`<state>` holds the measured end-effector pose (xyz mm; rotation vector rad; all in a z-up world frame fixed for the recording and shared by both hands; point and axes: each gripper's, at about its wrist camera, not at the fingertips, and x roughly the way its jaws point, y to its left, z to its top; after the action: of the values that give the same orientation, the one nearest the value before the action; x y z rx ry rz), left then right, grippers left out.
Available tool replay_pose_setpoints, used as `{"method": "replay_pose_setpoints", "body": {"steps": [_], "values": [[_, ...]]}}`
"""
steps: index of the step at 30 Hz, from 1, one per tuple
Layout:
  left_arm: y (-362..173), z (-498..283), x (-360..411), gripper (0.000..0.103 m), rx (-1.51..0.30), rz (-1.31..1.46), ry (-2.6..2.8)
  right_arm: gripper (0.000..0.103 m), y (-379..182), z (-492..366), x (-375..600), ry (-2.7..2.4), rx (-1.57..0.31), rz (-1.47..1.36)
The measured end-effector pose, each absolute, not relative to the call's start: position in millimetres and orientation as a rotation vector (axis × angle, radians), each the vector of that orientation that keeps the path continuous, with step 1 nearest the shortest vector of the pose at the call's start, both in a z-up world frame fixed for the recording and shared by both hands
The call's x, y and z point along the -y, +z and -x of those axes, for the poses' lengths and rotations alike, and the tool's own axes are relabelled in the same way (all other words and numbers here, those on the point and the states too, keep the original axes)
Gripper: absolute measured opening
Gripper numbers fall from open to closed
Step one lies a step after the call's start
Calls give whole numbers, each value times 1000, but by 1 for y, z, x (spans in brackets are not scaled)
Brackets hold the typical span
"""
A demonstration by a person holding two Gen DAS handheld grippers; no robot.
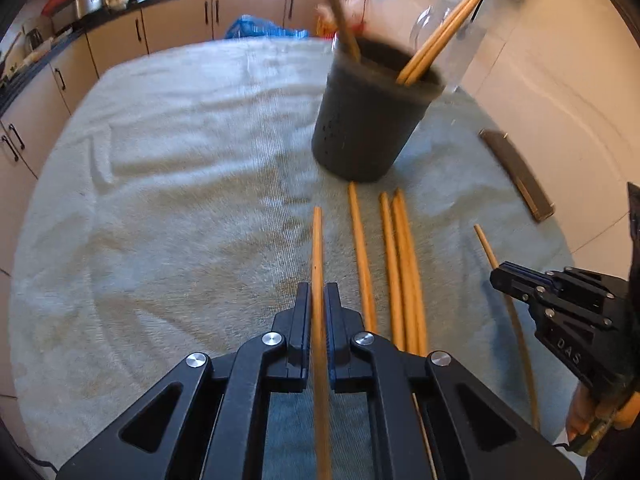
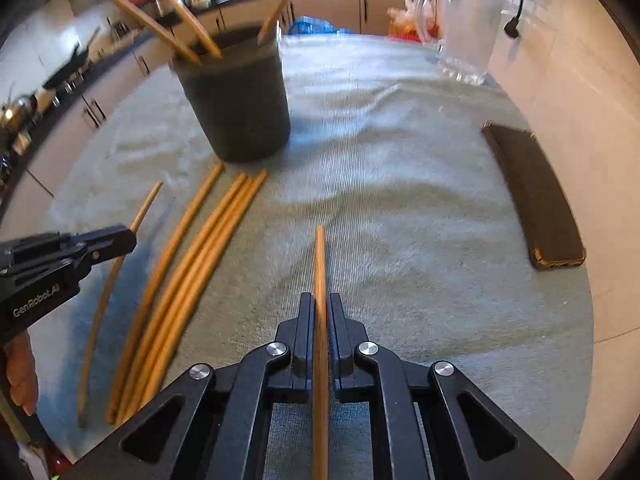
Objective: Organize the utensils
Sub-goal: 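Close the right gripper on a chopstick while the left gripper holds its chopstick, then lift both held chopsticks upright toward the black holder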
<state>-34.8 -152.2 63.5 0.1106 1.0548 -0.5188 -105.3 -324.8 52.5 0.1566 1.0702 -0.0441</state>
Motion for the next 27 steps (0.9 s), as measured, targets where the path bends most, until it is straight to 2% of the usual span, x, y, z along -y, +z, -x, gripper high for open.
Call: {"method": "replay_pose_setpoints", "body": {"steps": [9,14,27], "values": [[143,85,132,6,-810,-115,-521,7,123,146,333,-48,-815,-188],[170,116,123,6,-660,-158,-491,7,150,169,332,-63,-718,-177],[185,146,94,6,-609,-119,-496,7,185,209,324,-74,-605,-156]]}}
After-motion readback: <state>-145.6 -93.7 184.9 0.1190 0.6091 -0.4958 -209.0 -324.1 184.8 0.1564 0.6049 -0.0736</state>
